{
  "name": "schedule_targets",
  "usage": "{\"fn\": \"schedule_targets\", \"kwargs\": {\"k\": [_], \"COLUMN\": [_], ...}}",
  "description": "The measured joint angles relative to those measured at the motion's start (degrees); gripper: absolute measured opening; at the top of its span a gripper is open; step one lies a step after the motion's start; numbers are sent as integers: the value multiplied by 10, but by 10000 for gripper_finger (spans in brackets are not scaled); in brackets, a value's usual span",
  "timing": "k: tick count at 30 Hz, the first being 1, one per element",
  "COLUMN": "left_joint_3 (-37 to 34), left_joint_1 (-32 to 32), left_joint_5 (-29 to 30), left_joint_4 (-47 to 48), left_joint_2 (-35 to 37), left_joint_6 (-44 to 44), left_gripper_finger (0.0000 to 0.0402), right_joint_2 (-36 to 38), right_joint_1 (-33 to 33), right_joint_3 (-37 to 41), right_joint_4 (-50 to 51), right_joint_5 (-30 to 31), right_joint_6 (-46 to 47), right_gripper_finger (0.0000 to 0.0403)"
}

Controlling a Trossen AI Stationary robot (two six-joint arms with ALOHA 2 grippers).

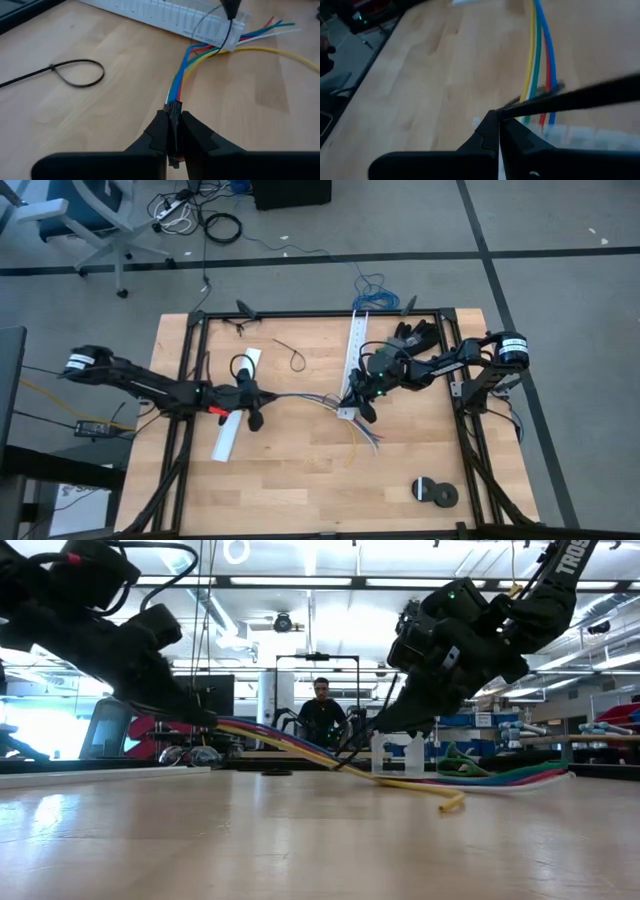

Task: Ziptie cables
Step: Wrap the cable wires with black zip tie

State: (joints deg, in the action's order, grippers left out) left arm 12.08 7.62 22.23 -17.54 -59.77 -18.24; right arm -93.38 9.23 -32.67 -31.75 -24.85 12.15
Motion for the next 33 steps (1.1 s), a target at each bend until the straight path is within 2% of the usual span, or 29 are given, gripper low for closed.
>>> {"fn": "schedule_targets", "kwargs": {"k": [8,13,15,19,23,28,31,33], "left_joint_3": [0,0,3,11,12,13,13,13], "left_joint_1": [4,23,28,30,30,30,30,30], "left_joint_5": [1,-17,-16,-9,-5,1,3,3], "left_joint_4": [7,-32,-32,-34,-35,-36,-36,-34], "left_joint_2": [25,25,25,25,25,25,25,25], "left_joint_6": [-2,-3,0,16,28,27,23,13], "left_gripper_finger": [37,31,28,23,21,18,12,8], "right_joint_2": [18,99,141,202,220,179,133,108], "right_joint_1": [1,0,0,0,0,-10,-18,-23], "right_joint_3": [-1,2,2,1,0,0,-2,-8], "right_joint_4": [79,240,268,255,253,166,99,100], "right_joint_5": [-28,-9,7,13,31,72,62,60], "right_joint_6": [-4,-37,-49,-52,-45,-47,-34,-28], "right_gripper_finger": [0,0,0,0,0,0,0,0]}}
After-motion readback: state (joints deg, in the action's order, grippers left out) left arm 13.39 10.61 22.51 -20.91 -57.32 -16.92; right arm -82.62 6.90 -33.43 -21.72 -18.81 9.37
